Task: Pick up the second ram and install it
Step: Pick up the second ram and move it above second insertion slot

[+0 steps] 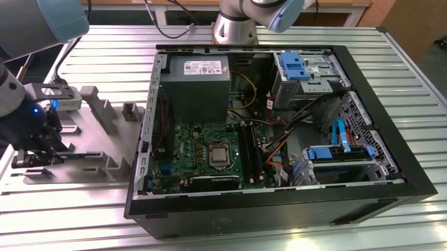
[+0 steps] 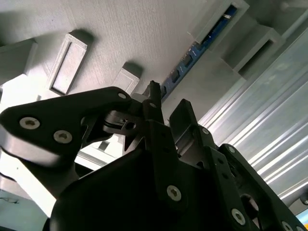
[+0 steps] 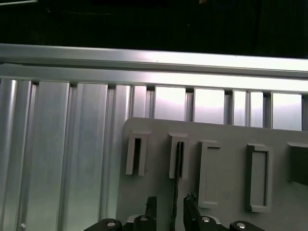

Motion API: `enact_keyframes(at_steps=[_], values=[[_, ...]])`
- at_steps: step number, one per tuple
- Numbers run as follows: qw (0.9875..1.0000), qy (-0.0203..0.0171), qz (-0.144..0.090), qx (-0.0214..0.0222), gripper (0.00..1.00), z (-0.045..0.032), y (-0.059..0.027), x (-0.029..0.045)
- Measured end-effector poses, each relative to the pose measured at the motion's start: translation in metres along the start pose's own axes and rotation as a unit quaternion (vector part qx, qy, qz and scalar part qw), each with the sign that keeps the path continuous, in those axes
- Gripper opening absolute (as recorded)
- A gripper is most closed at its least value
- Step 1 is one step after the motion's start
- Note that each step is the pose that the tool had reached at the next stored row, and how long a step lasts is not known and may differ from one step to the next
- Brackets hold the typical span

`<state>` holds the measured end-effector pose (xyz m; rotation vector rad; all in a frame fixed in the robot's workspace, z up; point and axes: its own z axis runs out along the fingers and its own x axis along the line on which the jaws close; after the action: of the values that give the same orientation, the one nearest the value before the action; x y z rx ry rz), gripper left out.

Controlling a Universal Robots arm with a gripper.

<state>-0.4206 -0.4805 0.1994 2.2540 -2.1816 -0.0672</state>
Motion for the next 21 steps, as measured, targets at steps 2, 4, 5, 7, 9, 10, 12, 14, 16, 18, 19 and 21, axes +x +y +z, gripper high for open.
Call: enact_keyframes(at_steps=[2,4,5,7,9,10,12,14,16,18,19,21], values=[[1.0000,0.0000,0.000,0.0000,0.36,0.0014,0.0000,-0.0014],[1.0000,0.0000,0.000,-0.0001,0.36,0.0015,-0.0001,-0.0014],[1.0000,0.0001,0.000,-0.0001,0.36,0.0015,0.0000,-0.0014],[1.0000,0.0000,0.000,0.0000,0.36,0.0016,0.0000,-0.0015],[1.0000,0.0000,0.000,0.0000,0.36,0.0016,0.0000,-0.0015],[1.0000,0.0000,0.000,0.0000,0.36,0.0016,0.0000,-0.0015],[1.0000,0.0000,0.000,0.0000,0.34,0.0017,0.0000,-0.0016],[1.0000,0.0000,0.000,0.0000,0.27,0.0017,0.0000,-0.0016],[1.0000,0.0000,0.000,0.0000,0.27,0.0017,0.0000,-0.0016],[1.0000,0.0000,0.000,0.0000,0.27,-0.0002,0.0000,-0.0017],[1.0000,0.0000,0.000,0.0001,0.27,-0.0004,0.0000,-0.0017],[1.0000,-0.0001,0.000,0.0001,0.27,-0.0004,-0.0003,-0.0018]])
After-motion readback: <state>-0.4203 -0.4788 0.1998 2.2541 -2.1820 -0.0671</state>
